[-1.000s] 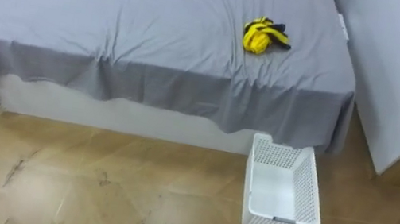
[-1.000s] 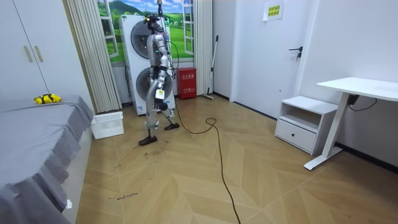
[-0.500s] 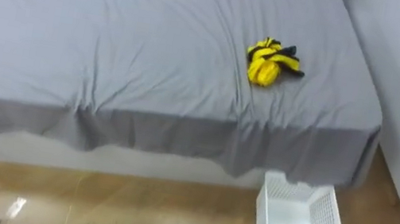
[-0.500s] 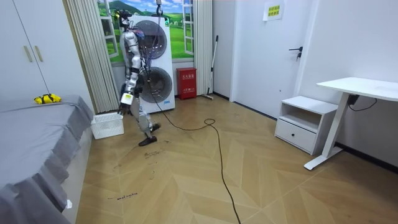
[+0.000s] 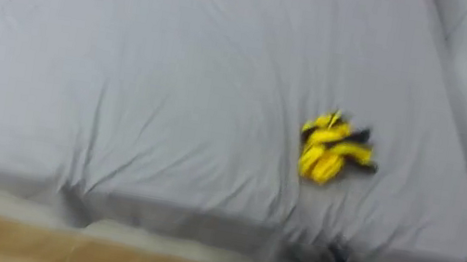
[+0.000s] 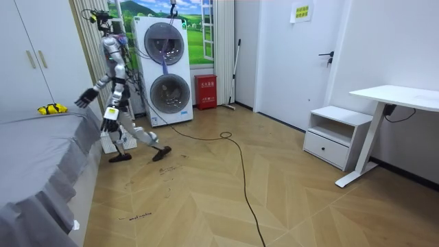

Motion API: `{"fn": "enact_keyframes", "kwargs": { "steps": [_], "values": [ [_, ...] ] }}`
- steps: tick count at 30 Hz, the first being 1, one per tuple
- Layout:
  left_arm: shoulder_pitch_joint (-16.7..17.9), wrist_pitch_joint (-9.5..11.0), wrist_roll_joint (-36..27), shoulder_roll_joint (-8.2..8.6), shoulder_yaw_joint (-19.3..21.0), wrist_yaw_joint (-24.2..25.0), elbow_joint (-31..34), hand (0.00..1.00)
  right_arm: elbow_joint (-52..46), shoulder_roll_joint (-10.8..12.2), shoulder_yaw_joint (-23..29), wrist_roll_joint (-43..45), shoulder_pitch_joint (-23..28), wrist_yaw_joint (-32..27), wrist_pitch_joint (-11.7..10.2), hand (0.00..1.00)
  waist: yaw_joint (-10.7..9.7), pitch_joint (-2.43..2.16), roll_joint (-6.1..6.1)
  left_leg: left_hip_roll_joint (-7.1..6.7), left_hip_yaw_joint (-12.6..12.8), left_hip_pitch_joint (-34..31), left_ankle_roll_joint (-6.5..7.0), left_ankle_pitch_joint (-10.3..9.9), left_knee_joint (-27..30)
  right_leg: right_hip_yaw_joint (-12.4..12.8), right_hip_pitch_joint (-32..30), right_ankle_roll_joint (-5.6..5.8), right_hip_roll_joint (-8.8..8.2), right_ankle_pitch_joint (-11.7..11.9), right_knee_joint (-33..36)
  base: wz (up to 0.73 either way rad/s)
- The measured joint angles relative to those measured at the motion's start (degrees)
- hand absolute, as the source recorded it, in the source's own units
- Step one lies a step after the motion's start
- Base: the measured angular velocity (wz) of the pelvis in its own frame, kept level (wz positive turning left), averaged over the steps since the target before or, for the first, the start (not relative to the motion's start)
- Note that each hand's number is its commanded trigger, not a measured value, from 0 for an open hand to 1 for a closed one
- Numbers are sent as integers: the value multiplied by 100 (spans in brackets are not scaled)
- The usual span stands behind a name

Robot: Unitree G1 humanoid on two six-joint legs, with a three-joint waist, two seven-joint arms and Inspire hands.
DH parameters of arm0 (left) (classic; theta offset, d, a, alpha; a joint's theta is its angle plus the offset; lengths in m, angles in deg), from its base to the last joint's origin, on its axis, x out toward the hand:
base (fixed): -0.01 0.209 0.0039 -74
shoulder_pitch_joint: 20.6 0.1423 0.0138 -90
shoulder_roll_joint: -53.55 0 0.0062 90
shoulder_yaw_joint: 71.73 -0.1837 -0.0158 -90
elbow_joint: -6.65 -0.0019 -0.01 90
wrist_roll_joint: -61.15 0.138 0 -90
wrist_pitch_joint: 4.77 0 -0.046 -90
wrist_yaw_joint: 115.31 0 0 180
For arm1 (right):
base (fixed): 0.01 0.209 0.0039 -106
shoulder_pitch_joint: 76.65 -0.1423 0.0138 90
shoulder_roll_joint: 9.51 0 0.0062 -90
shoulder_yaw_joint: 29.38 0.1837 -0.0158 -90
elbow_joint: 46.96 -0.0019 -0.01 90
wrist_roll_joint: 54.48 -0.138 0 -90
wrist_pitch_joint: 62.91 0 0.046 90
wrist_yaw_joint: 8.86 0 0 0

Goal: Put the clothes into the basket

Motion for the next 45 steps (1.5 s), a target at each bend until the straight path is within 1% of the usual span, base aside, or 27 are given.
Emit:
{"fn": "enact_keyframes", "kwargs": {
  "steps": [1, 2, 3, 4, 5, 6, 7, 8, 9, 10, 11, 12, 13, 15, 16, 18, 20, 21, 24, 26, 30, 32, 34, 37, 41, 43, 45],
  "values": [
    [137, 6, -34, -42, 89, -30, 19, 0, -108, -6, 18, -19, 8, -49, -42, 0, -24, 1, -5, 95, -2, -226, -48, 468, 701, 7, 302, -13, 108, -103, -199, 0],
    [149, 2, -36, -69, 90, -63, 40, 0, -116, -9, 19, -10, 4, -57, -95, 0, -97, -2, -32, 174, -8, -376, -47, 601, 1039, 17, 440, -13, 151, -141, -297, 22],
    [186, 6, -38, -81, 118, -132, 150, 0, -129, -19, 30, 47, -19, -70, -117, 0, -191, 8, -103, 280, -6, -708, 10, 516, 1460, 19, 640, -11, 180, -209, -442, 27],
    [150, 30, -57, -68, 184, -209, 214, 0, -135, -51, 52, 14, -15, -79, -110, 0, -214, 39, -159, 264, 29, -960, 49, 321, 1517, 19, 853, -13, 184, -243, -598, 22],
    [129, 42, -73, -60, 199, -237, 213, 0, -135, -68, 55, 21, -4, -88, -101, 0, -214, 50, -170, 243, 58, -1081, 49, 216, 1443, 37, 985, -10, 191, -248, -699, -4],
    [135, 78, -123, -39, 204, -296, 219, 0, -145, -87, 54, 45, 33, -111, -93, 0, -177, 71, -234, 196, 149, -1275, 52, 23, 1150, 87, 1186, -5, 188, -250, -857, -26],
    [105, 84, -123, -35, 215, -325, 234, 0, -152, -103, 59, 77, 29, -147, -91, 0, -160, 53, -233, 104, 178, -1494, 103, -126, 715, 160, 1303, 11, 169, -268, -943, -32],
    [92, 90, -123, -36, 213, -326, 259, 0, -162, -109, 58, 78, 27, -172, -91, 0, -158, 51, -234, 67, 191, -1578, 125, -153, 468, 205, 1318, 21, 166, -279, -979, -38],
    [95, 100, -120, -36, 205, -330, 323, 0, -183, -123, 54, 66, 28, -212, -91, 0, -144, 34, -234, 28, 271, -1737, 127, -151, -111, 300, 1380, 40, 164, -307, -1041, -36],
    [94, 144, -120, -35, 204, -335, 353, 0, -267, -157, 27, 61, 43, -273, -80, 0, -138, 31, -247, -56, 325, -1841, 116, -88, -708, 391, 1409, 65, 159, -344, -1050, -41],
    [102, 163, -125, -34, 211, -342, 349, 0, -304, -167, 25, 51, 44, -301, -74, 0, -125, 27, -279, -84, 331, -1869, 250, 111, -903, 447, 1416, 77, 132, -372, -1036, -41],
    [156, 183, -123, -35, 211, -405, 349, 0, -374, -171, 27, 52, 43, -331, -56, 0, -131, -29, -348, -177, 331, -1823, 339, 500, -1258, 538, 1440, 115, 82, -398, -1050, -29],
    [207, 183, -109, -36, 222, -434, 336, 0, -479, -183, 56, 56, 48, -379, -57, 0, -180, -90, -380, -281, 340, -1658, 412, 646, -1544, 601, 1494, 151, 32, -418, -1091, -19],
    [172, 183, -102, -36, 263, -434, 331, 0, -626, -202, 140, 60, 69, -369, -65, 0, -191, -59, -503, -369, 359, -1450, 427, 729, -1838, 646, 1562, 185, -8, -426, -1179, -7],
    [184, 180, -102, -24, 269, -424, 301, 0, -728, -198, 195, 62, 118, -372, -65, 0, -183, -67, -546, -413, 382, -1386, 426, 728, -1916, 677, 1618, 202, -10, -428, -1243, -11],
    [199, 175, -105, -5, 325, -406, 288, 0, -826, -197, 258, 78, 152, -360, -102, 0, -191, -59, -558, -453, 383, -1341, 427, 726, -1991, 690, 1689, 232, -25, -444, -1331, -3],
    [174, 173, -104, -14, 326, -381, 221, 0, -824, -219, 266, 89, 154, -362, -106, 0, -202, -66, -575, -483, 366, -1301, 428, 726, -2091, 675, 1737, 263, -37, -457, -1418, 7],
    [165, 167, -105, -25, 324, -381, 177, 0, -814, -219, 248, 91, 154, -362, -106, 0, -187, -60, -576, -502, 341, -1291, 429, 726, -2143, 672, 1736, 275, -38, -458, -1453, 7],
    [161, 108, -108, -37, 317, -381, 132, 0, -795, -218, 172, 76, 153, -359, -100, 0, -156, -16, -569, -525, 307, -1250, 429, 726, -2267, 650, 1718, 306, -47, -477, -1457, 5],
    [122, 81, -107, -35, 311, -379, 145, 0, -795, -218, 125, 72, 133, -353, -91, 0, -130, -18, -566, -534, 296, -1341, 429, 725, -2260, 647, 1631, 319, -57, -487, -1459, 4],
    [-73, 18, -91, -33, 388, -271, 128, 0, -290, -228, 132, 126, -274, -307, -81, 0, -115, -15, -575, -563, 231, -1619, 454, 741, -2239, 555, 1403, 319, -83, -487, -1448, 11],
    [-90, 36, -90, -33, 384, -249, 139, 0, -35, -227, 121, 150, -444, -295, -70, 0, -102, -12, -577, -570, 233, -1705, 469, 751, -2225, 498, 1339, 324, -98, -489, -1439, 14],
    [-158, 64, -23, -44, 383, -166, 143, 0, 534, -241, 75, 284, -810, -296, -67, 0, -67, -8, -587, -568, 214, -1845, 485, 764, -2202, 441, 1208, 324, -115, -489, -1404, 10],
    [-308, 74, 8, -54, 381, -36, 116, 0, 1227, -255, 71, 298, -1270, -308, -15, 0, 96, 15, -606, -572, 144, -1952, 495, 789, -2197, 437, 1087, 324, -125, -489, -1354, 4],
    [-527, 84, 18, -49, 362, 62, 5, 0, 1844, -351, 61, 263, -1677, -376, 9, 0, 334, 22, -624, -573, 106, -2041, 497, 792, -2177, 400, 1029, 324, -128, -488, -1370, 8],
    [-612, 98, 21, -59, 352, 105, 7, 0, 2130, -384, 17, 211, -1856, -462, 21, 0, 373, 33, -636, -609, -19, -2142, 494, 798, -2133, 263, 1006, 324, -140, -488, -1390, 27],
    [-671, 134, 21, -61, 320, 128, 7, 0, 2267, -409, 24, 146, -1942, -533, 43, 0, 432, 35, -643, -617, -39, -2227, 495, 807, -2124, 201, 966, 324, -143, -488, -1422, 22]
  ]
}}
